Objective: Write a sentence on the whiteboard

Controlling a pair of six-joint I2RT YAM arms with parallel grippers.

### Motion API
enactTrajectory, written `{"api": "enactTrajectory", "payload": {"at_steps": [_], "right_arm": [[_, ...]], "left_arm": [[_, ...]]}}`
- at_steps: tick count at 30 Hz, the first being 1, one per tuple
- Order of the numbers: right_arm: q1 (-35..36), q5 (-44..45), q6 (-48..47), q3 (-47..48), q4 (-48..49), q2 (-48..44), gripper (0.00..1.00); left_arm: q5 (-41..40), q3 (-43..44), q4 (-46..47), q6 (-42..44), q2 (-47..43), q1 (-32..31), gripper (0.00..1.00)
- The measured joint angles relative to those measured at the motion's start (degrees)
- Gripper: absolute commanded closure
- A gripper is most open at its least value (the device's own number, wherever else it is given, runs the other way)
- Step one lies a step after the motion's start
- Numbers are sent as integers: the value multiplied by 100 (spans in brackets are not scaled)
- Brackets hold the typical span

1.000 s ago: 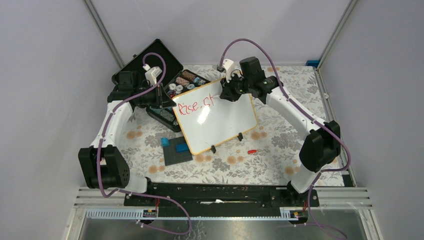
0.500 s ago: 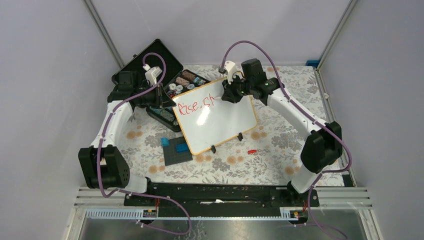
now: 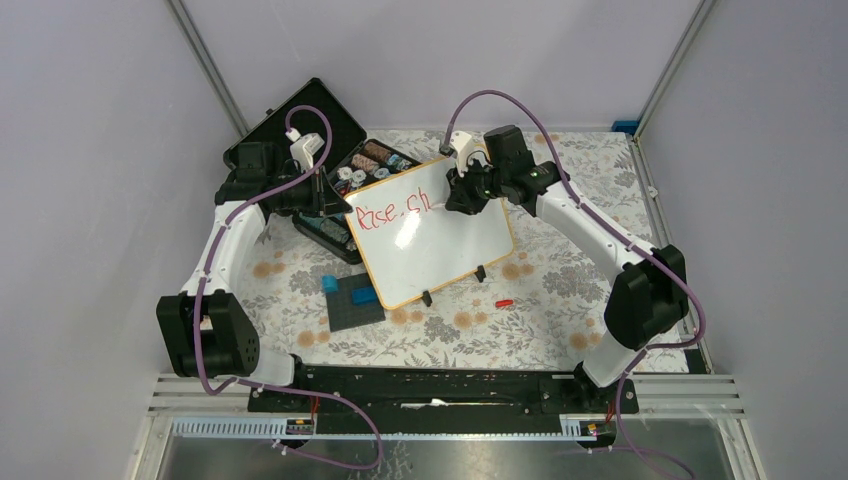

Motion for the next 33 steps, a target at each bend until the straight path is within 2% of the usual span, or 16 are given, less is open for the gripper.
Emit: {"api": "enactTrajectory", "payload": {"at_steps": [17, 33], "right_arm": [[-227, -109, 72, 450, -129, -31, 100], [-249, -192, 109, 461, -133, 13, 100]], "left_arm": [[2, 0, 0, 2, 0, -11, 100], [2, 0, 0, 4, -7, -17, 100]]}}
